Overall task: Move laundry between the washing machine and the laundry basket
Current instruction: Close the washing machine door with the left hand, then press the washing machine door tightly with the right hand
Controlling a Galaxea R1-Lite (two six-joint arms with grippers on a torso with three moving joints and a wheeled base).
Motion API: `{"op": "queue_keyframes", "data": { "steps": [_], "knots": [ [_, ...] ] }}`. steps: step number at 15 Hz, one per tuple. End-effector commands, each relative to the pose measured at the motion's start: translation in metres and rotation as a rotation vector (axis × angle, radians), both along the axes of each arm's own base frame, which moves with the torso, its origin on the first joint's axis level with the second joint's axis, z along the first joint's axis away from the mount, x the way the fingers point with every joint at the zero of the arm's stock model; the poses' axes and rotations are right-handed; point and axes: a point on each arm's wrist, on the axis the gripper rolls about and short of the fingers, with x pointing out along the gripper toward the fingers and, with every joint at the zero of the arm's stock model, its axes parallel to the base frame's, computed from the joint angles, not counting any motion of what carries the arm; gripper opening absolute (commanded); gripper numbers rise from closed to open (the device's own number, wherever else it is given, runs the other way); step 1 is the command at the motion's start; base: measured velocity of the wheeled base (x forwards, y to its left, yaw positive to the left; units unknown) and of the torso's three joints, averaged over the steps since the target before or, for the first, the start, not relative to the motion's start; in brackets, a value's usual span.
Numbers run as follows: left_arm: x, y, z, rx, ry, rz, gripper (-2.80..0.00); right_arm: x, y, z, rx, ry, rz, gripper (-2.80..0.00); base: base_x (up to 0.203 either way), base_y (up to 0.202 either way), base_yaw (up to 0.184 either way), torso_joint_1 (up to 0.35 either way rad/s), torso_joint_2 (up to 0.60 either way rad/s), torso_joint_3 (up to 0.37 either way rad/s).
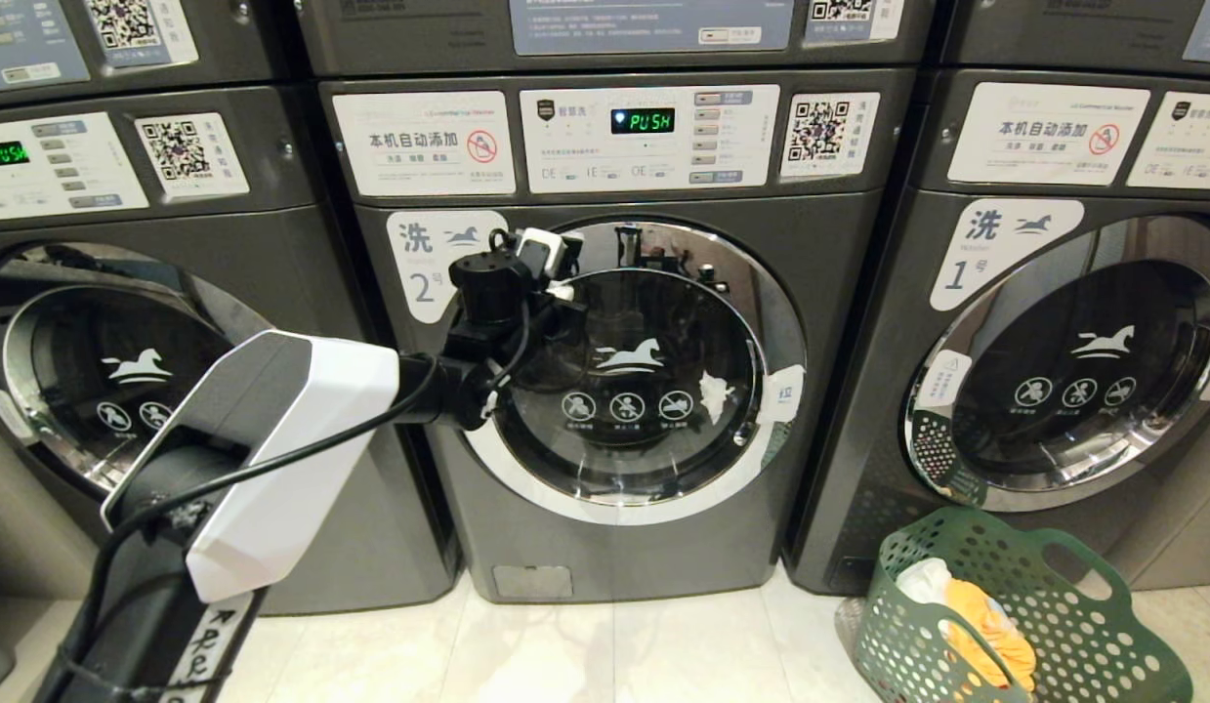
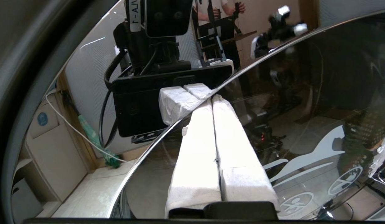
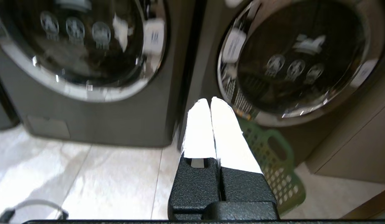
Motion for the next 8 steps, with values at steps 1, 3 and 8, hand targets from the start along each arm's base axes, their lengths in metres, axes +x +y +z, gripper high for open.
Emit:
{"op": "queue_keyframes", "data": {
  "steps": [1,3,8],
  "knots": [
    [-0.003,0.000,0.010,-0.009,-0.024,-0.008,-2.80,0.015,0.000,0.049,0.009,0.041,0.002,-2.80,0.000,0.000,0.000,0.000,0.00,0.000],
    [-0.006,-0.005,0.011,-0.009,-0.026,-0.026,-2.80,0.069,0.000,0.095,0.019,0.206,0.017,-2.80,0.000,0.000,0.000,0.000,0.00,0.000],
    [-0.009,-0.017,0.004,0.000,-0.003,-0.009,-2.80,0.234,0.002,0.071,0.016,0.627,0.169,-2.80,0.000,0.000,0.000,0.000,0.00,0.000]
  ]
}}
